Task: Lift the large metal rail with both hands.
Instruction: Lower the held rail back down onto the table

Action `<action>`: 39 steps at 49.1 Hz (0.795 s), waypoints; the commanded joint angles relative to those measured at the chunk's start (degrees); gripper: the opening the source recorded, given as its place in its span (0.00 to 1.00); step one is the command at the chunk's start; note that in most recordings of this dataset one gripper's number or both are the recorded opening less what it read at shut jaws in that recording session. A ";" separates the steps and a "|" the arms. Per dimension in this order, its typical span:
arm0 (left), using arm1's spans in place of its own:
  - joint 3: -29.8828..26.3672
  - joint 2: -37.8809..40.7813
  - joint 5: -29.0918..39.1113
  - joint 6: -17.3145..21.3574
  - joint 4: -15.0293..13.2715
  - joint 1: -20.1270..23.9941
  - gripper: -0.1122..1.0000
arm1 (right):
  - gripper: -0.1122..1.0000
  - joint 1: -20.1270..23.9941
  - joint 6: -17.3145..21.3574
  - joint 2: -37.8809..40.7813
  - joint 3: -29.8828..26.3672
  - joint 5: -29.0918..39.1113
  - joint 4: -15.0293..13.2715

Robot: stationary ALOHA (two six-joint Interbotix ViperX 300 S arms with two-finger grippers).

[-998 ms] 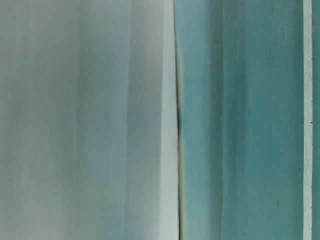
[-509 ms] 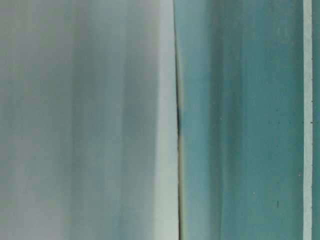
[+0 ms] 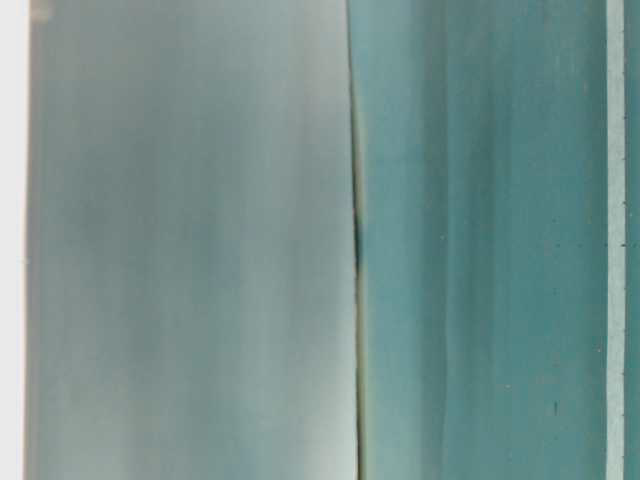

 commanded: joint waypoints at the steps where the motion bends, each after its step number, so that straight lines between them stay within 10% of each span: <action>1: 2.64 -0.88 -4.31 -0.88 0.09 0.09 0.42 | 0.44 -0.62 0.35 -1.05 3.78 -3.34 -0.09; 39: 28.21 6.24 -29.71 -1.05 0.18 0.18 0.42 | 0.44 -1.67 -6.50 3.78 25.58 -33.31 -0.79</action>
